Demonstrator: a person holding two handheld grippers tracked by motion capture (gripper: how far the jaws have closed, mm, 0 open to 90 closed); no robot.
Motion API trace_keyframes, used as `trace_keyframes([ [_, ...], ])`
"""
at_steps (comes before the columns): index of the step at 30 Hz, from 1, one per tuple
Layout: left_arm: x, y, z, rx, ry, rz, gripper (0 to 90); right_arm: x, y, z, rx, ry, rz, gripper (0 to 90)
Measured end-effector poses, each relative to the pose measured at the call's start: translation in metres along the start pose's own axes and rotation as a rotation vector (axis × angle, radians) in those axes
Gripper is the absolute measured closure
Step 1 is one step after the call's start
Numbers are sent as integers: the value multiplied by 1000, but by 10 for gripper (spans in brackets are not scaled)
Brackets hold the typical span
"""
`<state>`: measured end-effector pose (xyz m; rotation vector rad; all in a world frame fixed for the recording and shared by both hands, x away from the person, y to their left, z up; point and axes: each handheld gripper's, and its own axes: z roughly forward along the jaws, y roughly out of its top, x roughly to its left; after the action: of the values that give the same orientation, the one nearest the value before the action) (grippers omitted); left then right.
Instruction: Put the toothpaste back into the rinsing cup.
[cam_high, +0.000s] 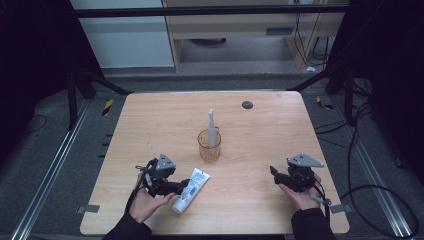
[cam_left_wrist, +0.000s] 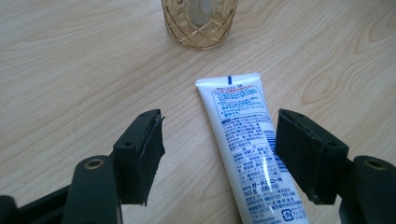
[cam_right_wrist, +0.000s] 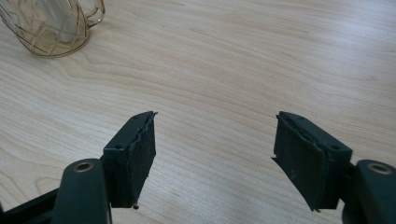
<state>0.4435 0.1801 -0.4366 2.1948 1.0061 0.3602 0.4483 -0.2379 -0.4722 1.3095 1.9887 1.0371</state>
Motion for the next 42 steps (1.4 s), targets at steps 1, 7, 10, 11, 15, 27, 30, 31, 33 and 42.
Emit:
trace_keyframes([
  [1,0,1,1,6,-2,2,319,0,0,0,0,0,0,297],
  [7,-2,9,7,15,8,27,303,-1,0,0,-1,0,1,296],
  [10,-5,12,11,18,16,37,301,-2,0,0,-1,3,-6,296],
  [11,-5,12,11,18,16,37,301,-2,0,0,-1,3,-6,296],
  [15,-9,19,16,34,32,49,312,-2,0,-2,-4,2,1,296],
  [27,-12,22,28,81,24,46,315,-6,1,-1,-4,11,22,296],
  [30,-14,20,31,96,26,45,307,-6,0,-2,-5,8,12,296],
  [31,-15,20,32,101,21,46,306,-6,0,-2,-7,6,10,296],
  [33,-17,19,34,108,19,53,306,-5,1,-3,-7,0,5,296],
  [42,-23,17,42,157,16,73,304,-5,1,-2,2,-1,7,296],
])
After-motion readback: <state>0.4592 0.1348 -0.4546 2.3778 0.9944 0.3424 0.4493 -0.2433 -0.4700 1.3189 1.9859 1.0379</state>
